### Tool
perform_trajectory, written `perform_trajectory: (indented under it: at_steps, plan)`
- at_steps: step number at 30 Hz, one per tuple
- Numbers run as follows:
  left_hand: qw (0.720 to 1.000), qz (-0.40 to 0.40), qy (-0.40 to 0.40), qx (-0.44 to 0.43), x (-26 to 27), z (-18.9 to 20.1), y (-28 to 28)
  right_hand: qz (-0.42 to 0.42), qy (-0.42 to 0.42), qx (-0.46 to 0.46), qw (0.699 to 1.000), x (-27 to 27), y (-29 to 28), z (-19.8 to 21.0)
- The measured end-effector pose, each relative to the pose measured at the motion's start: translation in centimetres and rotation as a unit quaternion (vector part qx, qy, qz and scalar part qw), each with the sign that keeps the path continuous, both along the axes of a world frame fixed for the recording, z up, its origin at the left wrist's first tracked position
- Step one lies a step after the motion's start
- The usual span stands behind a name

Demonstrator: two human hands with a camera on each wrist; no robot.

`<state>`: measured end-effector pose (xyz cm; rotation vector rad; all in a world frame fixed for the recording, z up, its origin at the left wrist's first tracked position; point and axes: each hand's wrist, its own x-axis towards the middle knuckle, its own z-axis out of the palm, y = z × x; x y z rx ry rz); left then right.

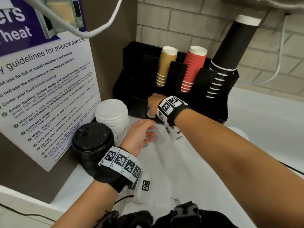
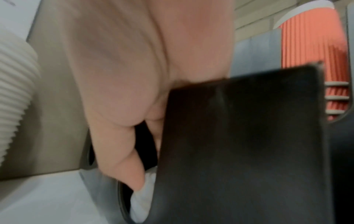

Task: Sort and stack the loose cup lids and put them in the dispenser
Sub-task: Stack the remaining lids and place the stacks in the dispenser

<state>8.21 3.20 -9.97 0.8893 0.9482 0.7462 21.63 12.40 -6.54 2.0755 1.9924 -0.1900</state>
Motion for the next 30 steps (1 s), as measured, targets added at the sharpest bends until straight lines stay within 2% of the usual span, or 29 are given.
perform_trajectory:
  at_steps: [3,6,8,10,14,17,23,30]
  plan:
    - [1.0,-0.005,-0.01,0.006,0.1,0.3,-0.1,0.018,0.022,0.053,0.998,0.4,-1.8,2.2]
    - [0.999,-0.021,-0.01,0.03,0.2,0.7,0.0,0.012,0.133,0.13,0.982,2.3,-5.7,5.8]
    - [0.998,-0.033,-0.011,0.045,0.3,1.0,0.0,-0.034,0.207,0.17,0.963,4.7,-9.8,7.5]
    - [0.998,-0.04,-0.017,0.055,0.5,1.3,0.0,-0.108,0.239,0.189,0.946,7.0,-14.3,8.2]
    - [0.996,-0.058,-0.029,0.062,0.9,1.7,-0.1,-0.261,0.207,0.14,0.932,10.5,-21.2,7.2]
    - [0.995,-0.069,-0.033,0.061,1.3,1.7,-0.3,-0.325,0.191,0.099,0.921,11.4,-23.4,5.8]
    - [0.994,-0.089,-0.033,0.06,1.9,1.5,-0.8,-0.346,0.196,0.08,0.914,12.3,-23.9,3.8]
    - [0.991,-0.114,-0.021,0.071,1.9,1.3,-1.1,-0.345,0.216,0.105,0.908,12.2,-24.1,3.6]
